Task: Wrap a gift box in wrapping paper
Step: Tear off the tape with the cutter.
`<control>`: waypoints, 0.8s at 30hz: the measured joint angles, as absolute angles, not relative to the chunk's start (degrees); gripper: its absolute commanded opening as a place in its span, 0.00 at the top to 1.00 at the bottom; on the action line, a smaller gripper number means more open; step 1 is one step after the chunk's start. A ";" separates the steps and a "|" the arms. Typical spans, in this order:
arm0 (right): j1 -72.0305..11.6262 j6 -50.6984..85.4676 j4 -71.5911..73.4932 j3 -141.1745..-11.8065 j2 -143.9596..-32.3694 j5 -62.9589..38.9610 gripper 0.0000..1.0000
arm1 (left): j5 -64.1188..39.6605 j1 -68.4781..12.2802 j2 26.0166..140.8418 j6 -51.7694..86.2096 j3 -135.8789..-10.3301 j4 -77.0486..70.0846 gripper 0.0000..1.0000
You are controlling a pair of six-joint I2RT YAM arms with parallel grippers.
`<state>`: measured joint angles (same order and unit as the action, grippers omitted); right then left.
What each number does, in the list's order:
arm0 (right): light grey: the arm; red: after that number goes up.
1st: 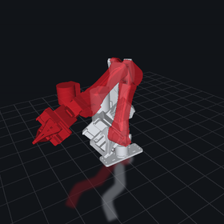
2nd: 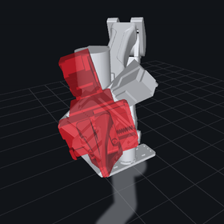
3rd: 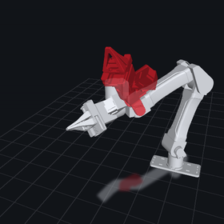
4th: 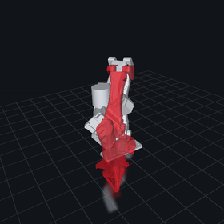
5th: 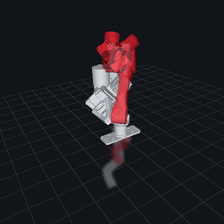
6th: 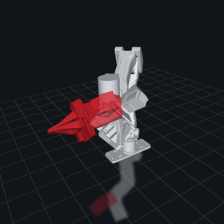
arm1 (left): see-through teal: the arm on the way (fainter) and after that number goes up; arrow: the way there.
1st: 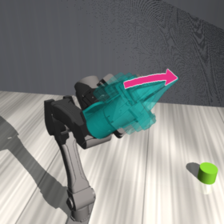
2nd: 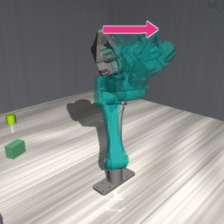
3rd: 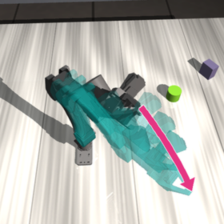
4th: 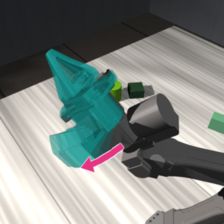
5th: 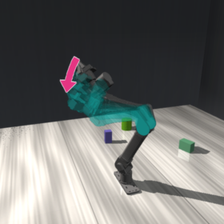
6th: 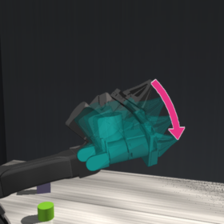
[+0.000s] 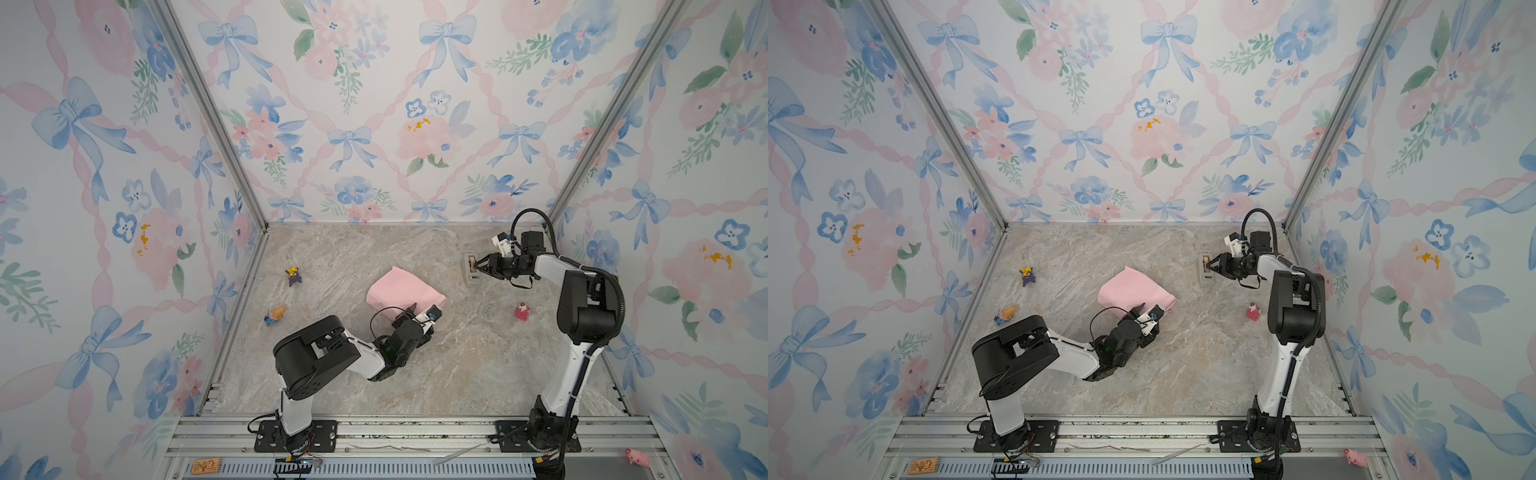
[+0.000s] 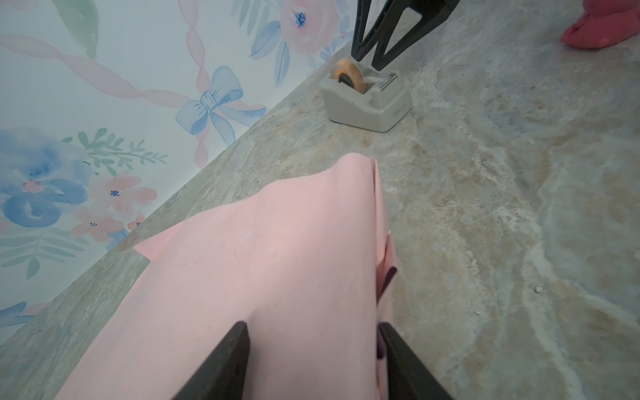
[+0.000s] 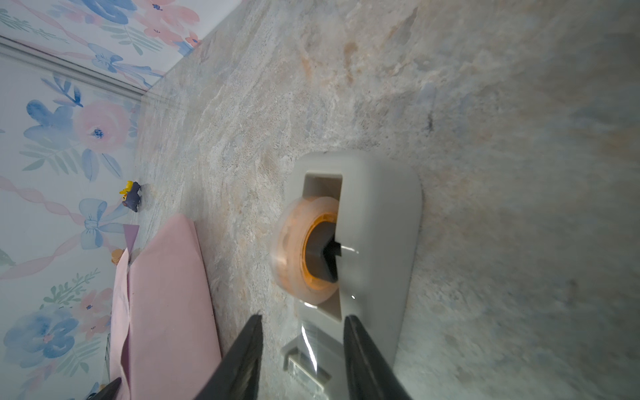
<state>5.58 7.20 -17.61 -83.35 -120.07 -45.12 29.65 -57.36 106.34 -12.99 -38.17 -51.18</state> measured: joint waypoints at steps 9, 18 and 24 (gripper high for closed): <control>5.58 4.10 -22.11 -85.91 -122.54 -47.16 0.61 | 29.63 -57.36 106.37 -12.97 -38.22 -51.16 0.40; 5.56 0.54 -28.95 -90.39 -124.68 -47.46 0.63 | 29.65 -57.36 106.37 -12.97 -38.22 -51.16 0.40; 5.45 -1.65 -33.71 -92.86 -126.13 -47.79 0.65 | 29.65 -57.36 106.37 -12.97 -38.26 -51.13 0.40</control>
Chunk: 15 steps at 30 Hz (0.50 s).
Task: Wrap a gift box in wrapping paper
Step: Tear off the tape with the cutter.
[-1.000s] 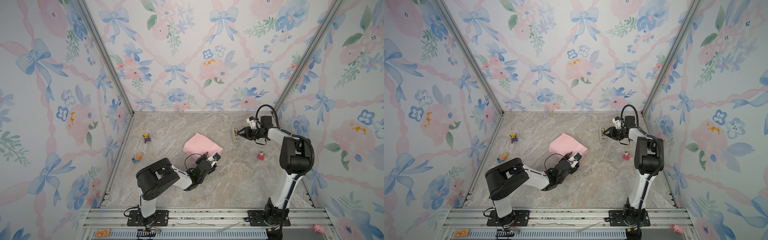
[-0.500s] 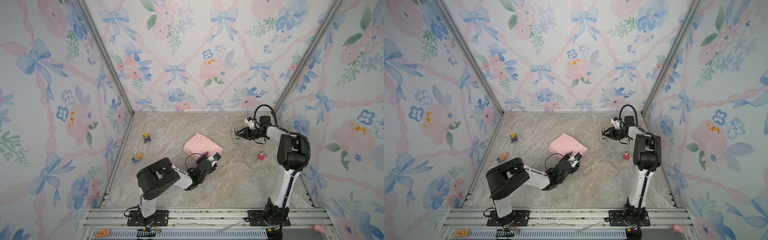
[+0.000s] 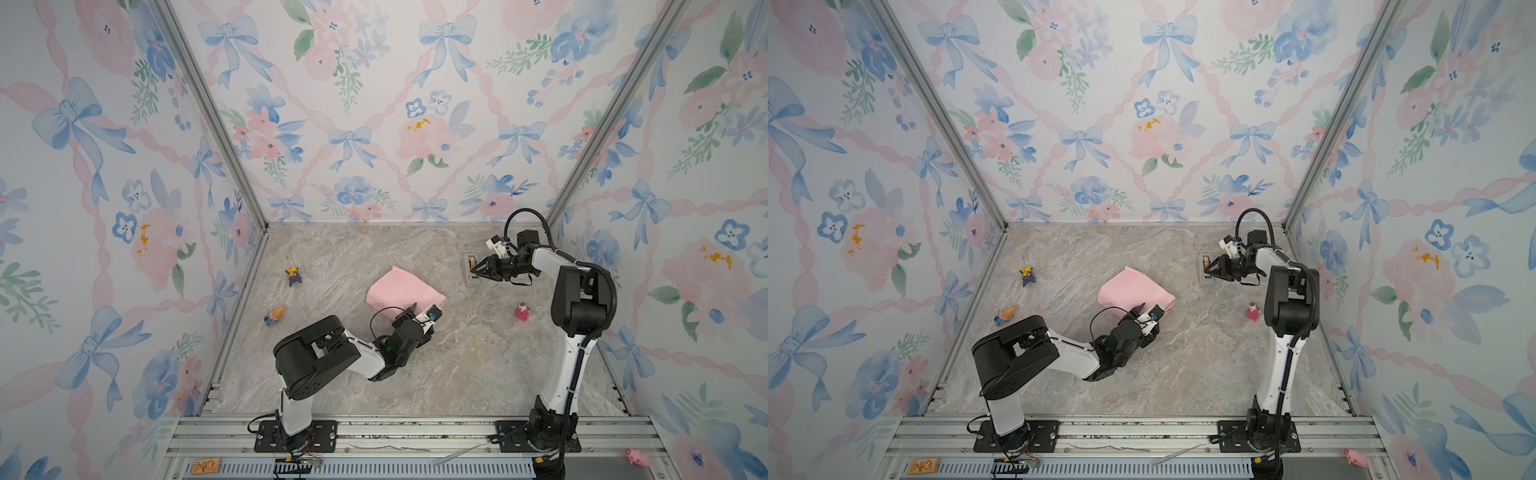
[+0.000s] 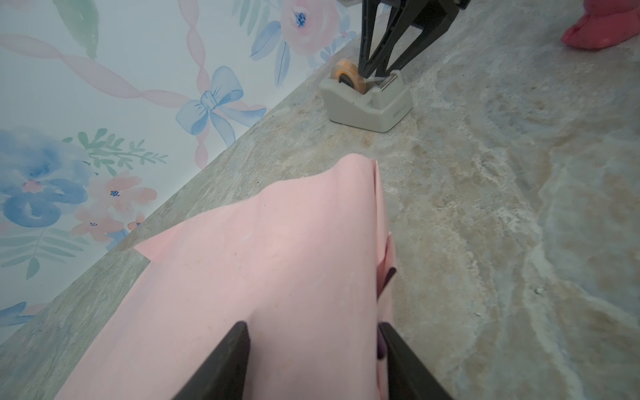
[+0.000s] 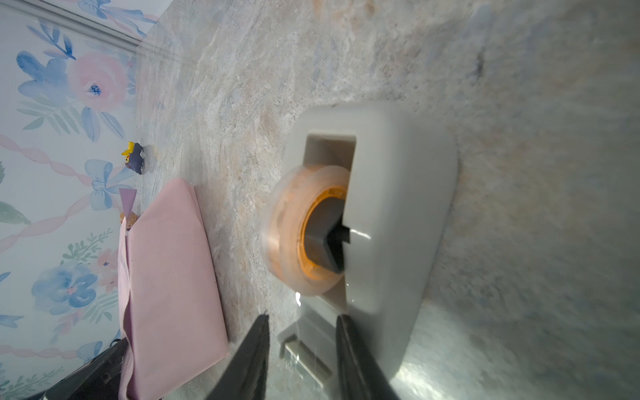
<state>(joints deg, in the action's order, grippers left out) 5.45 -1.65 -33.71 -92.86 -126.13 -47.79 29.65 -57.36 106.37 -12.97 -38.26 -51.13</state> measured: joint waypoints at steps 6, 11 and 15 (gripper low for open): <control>5.15 -2.92 -36.73 -95.74 -127.94 -49.01 0.67 | 29.63 -57.36 106.37 -12.97 -38.28 -51.16 0.40; 5.04 -3.27 -38.11 -97.43 -129.19 -50.17 0.68 | 29.65 -57.36 106.37 -12.99 -38.28 -51.16 0.40; 5.04 -3.51 -39.05 -98.70 -130.28 -51.46 0.69 | 29.65 -57.36 106.43 -12.99 -38.37 -51.13 0.40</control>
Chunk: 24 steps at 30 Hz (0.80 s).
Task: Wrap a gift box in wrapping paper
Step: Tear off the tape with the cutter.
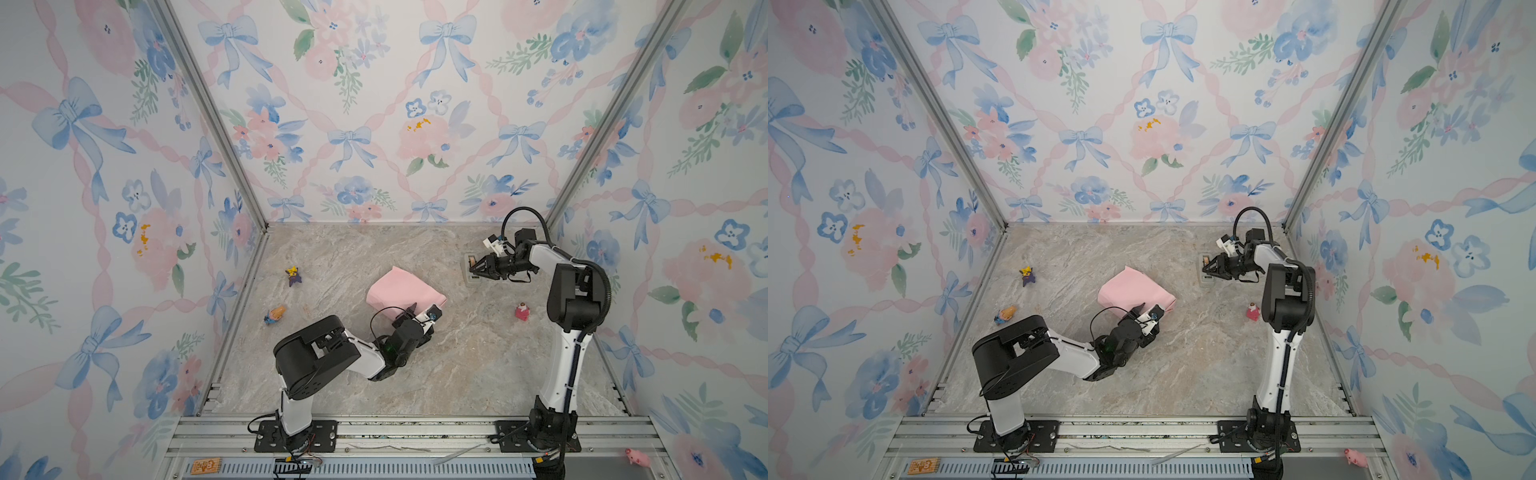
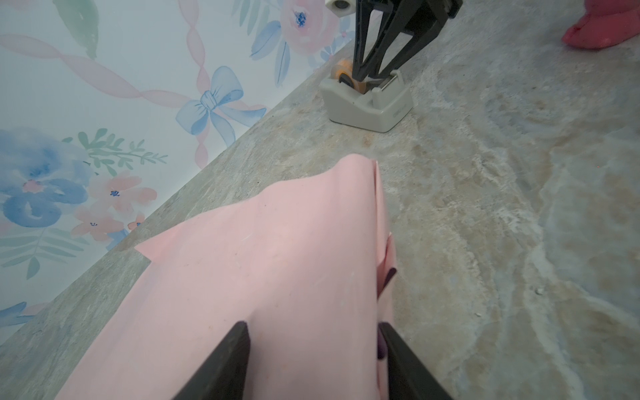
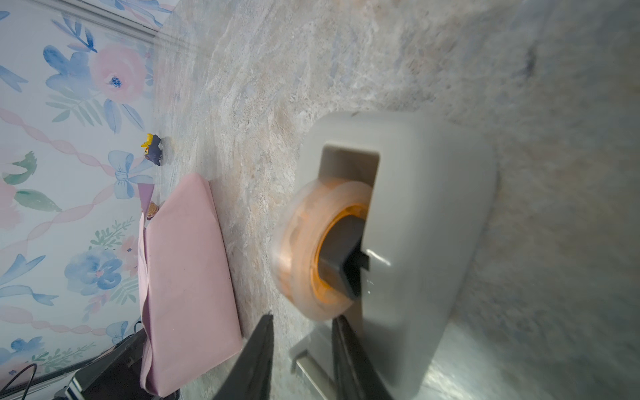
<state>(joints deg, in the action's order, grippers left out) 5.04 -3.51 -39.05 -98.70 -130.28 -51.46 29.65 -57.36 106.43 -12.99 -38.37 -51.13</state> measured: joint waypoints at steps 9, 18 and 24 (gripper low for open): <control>5.21 -3.70 -39.46 -99.74 -131.72 -53.82 0.76 | 29.78 -57.36 106.48 -13.02 -38.41 -51.13 0.40; 5.65 -3.66 -39.22 -99.77 -132.35 -55.31 0.82 | 29.78 -57.36 106.48 -13.04 -38.44 -51.13 0.40; 5.69 -3.49 -39.29 -99.77 -132.35 -55.75 0.87 | 29.80 -57.36 106.59 -13.28 -38.48 -51.16 0.40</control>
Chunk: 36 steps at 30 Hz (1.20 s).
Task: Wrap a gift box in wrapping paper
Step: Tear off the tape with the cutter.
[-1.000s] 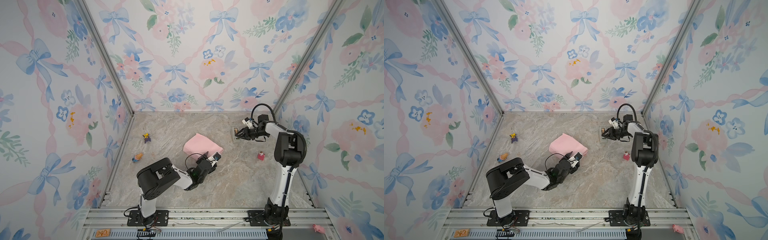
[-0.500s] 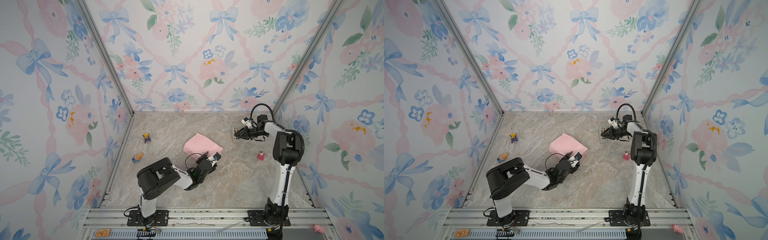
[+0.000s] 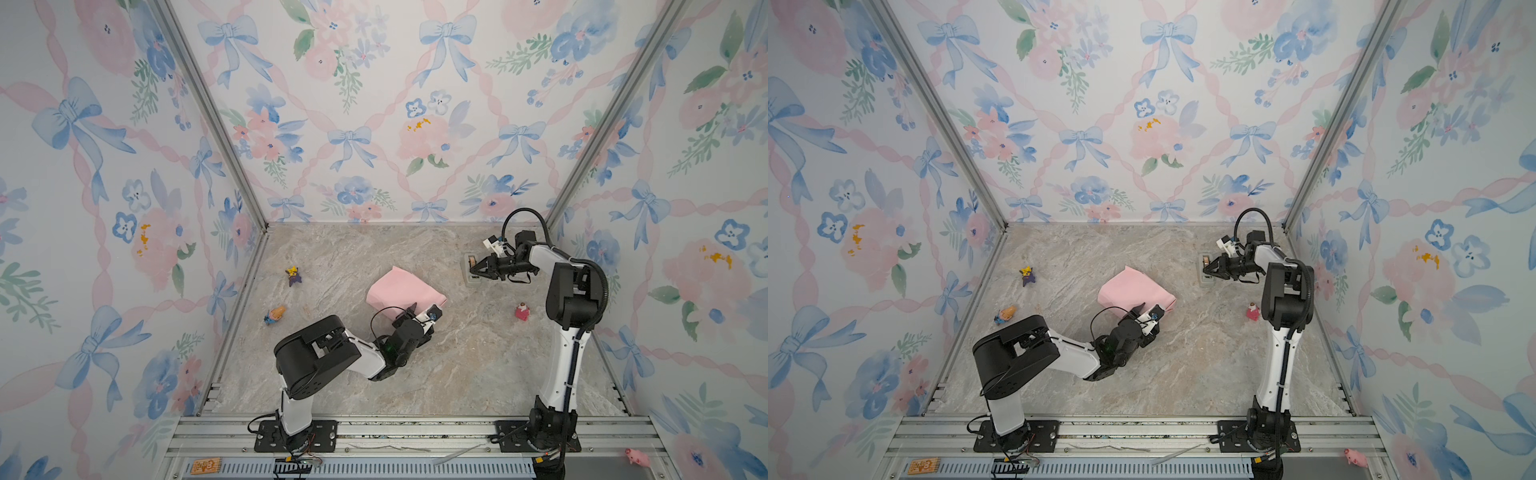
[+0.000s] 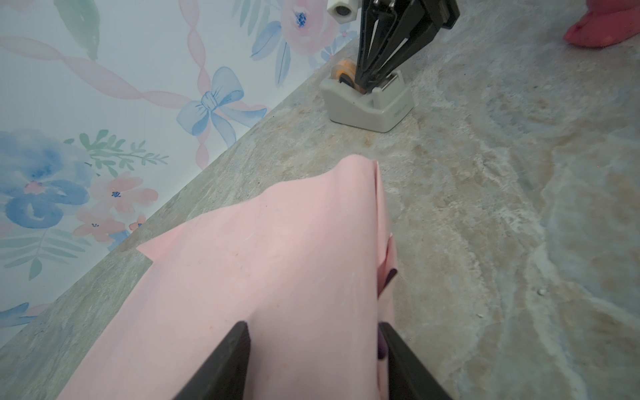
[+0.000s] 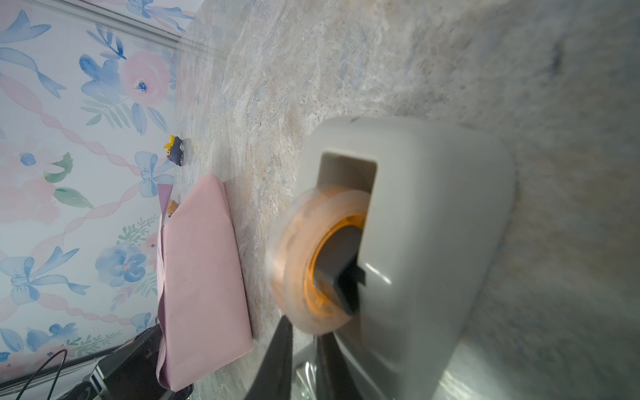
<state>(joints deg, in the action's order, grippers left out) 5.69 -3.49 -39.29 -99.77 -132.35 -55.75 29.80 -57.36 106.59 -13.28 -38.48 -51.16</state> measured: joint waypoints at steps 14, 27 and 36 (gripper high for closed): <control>6.07 -2.24 -38.39 -98.72 -132.33 -57.43 1.00 | 29.80 -57.36 106.59 -13.41 -38.48 -51.18 0.40; 6.83 4.99 -30.39 -90.83 -127.66 -58.74 1.00 | 29.82 -57.36 106.59 -13.41 -38.48 -51.18 0.41; 7.46 10.96 -25.39 -86.13 -123.09 -61.34 1.00 | 29.85 -57.36 106.63 -13.43 -38.48 -51.22 0.41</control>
<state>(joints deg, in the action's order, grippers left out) 7.46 10.96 -25.39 -86.13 -123.09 -61.34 29.85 -57.36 106.63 -13.43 -38.48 -51.22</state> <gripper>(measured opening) 0.045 0.597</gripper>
